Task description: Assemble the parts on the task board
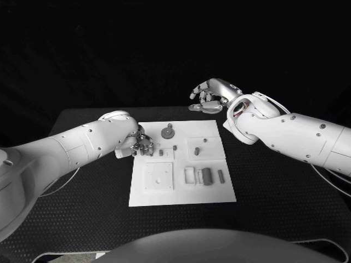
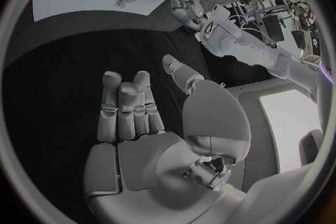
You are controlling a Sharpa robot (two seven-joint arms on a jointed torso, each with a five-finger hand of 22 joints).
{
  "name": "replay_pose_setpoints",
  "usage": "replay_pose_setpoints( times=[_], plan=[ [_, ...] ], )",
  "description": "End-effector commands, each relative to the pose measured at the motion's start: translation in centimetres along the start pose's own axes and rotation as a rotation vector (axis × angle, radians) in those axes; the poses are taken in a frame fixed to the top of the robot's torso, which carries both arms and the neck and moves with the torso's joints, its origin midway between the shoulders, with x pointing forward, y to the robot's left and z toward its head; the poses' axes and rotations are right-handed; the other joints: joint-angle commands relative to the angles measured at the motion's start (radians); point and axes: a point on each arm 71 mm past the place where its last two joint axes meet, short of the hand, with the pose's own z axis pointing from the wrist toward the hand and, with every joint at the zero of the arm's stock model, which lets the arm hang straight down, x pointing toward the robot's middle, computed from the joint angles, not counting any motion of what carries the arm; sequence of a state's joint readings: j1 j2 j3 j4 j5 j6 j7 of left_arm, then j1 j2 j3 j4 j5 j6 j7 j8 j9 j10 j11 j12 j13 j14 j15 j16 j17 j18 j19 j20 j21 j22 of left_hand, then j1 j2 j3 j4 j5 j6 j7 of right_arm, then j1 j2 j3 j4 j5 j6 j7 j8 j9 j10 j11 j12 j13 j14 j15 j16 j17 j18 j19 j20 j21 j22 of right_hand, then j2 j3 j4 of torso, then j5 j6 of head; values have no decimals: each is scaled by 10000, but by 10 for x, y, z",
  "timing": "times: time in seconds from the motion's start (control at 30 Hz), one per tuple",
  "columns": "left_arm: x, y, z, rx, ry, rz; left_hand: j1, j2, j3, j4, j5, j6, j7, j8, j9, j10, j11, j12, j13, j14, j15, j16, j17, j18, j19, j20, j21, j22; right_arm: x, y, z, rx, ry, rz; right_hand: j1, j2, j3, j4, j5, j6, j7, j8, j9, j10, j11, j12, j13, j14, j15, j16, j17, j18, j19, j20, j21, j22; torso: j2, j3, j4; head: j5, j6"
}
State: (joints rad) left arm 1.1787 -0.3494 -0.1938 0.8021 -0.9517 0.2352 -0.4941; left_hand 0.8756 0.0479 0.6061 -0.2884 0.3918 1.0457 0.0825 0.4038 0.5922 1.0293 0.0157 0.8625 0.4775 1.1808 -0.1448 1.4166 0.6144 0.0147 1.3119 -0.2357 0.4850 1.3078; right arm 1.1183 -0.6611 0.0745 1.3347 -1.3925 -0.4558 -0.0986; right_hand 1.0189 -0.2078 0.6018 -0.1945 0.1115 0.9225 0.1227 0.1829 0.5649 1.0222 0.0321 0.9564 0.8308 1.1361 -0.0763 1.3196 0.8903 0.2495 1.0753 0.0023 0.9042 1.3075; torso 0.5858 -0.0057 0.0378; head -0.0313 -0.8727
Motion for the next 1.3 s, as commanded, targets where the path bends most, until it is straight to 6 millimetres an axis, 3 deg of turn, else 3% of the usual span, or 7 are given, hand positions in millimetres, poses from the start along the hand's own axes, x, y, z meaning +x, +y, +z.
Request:
replay_pose_setpoints(
  times=[0.03, 0.53, 1.3],
  plan=[
    [-1, 10, 1, -181, -59, -448, 59, 129, 77, 13, 17, 517, -312, 405, 726, 665, -596, 30, 9, 14, -78, 27, 15, 138, 3, -62, 36, 218, -1, 0, 0, -37, 18, 26, -25, 94, -40, 24, 6, -209, 258, 16, -9, -60, 35, 65, -12, -13, 38, -31, -15, 123, 5, 13, -35, 59, -3, -6, 15, -8, 1],
    [0, 10, -2, 50, 120, -844, 66, 123, 81, 10, 5, 525, -315, 405, 742, 673, -599, 35, 10, 20, -81, 32, 20, 136, 5, -66, 49, 219, -1, -1, 0, 5, 38, 79, -36, 97, -45, 37, 7, -212, 259, 17, -15, -62, 36, 67, -17, -15, 39, -31, -16, 123, 2, 15, -38, 59, -1, -15, 11, 7, 1],
    [-2, 2, -1, 299, -434, -1180, 61, 138, 87, 27, -99, 491, -301, 372, 766, 654, -593, 23, 2, 13, -77, 8, 12, 137, -18, -77, 55, 210, -1, -2, 0, 34, 51, 88, -41, 104, -47, 50, 9, -214, 258, 21, -22, -64, 36, 72, -23, -16, 39, -30, -18, 123, 1, 15, -40, 61, 1, 1, 2, 48, 1]
  ],
)
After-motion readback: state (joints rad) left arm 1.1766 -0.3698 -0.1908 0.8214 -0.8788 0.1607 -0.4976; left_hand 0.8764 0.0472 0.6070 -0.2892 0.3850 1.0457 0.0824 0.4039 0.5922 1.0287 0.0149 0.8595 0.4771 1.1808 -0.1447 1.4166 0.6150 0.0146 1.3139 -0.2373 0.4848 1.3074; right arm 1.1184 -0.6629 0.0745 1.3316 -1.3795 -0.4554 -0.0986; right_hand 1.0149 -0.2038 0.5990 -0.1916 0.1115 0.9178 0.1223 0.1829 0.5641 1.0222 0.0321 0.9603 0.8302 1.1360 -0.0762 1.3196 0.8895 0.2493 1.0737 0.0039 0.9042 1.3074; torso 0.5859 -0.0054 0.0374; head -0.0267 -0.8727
